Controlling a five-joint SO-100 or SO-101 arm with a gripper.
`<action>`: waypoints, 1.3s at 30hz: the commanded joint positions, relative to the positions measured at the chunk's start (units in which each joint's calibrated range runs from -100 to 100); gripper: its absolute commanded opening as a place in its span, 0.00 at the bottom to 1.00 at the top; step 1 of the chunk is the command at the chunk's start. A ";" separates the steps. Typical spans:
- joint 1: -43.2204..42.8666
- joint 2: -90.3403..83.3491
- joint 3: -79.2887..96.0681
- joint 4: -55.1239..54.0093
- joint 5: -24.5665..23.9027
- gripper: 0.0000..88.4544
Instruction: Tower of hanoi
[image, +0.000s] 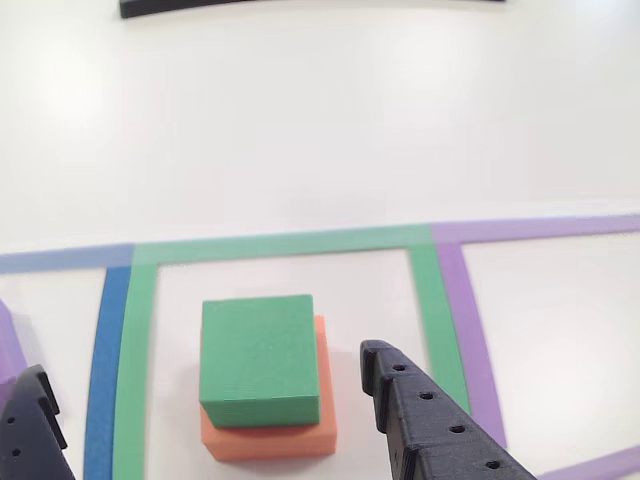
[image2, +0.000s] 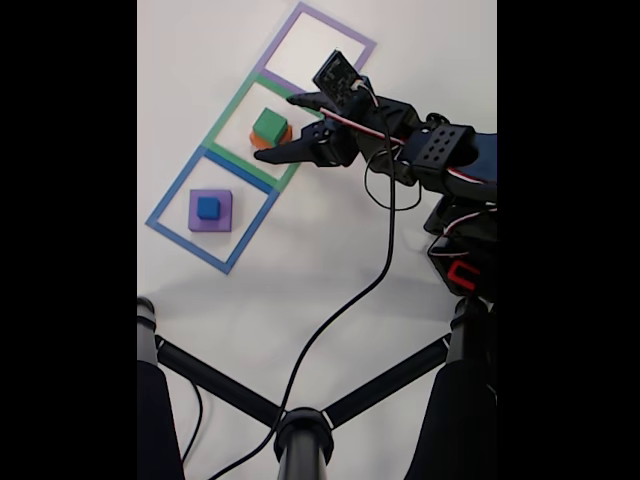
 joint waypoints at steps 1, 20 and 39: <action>0.04 6.89 1.40 -13.12 1.38 0.42; -0.72 31.65 -4.69 -35.71 1.38 0.40; -2.55 37.42 -6.33 -38.78 1.38 0.36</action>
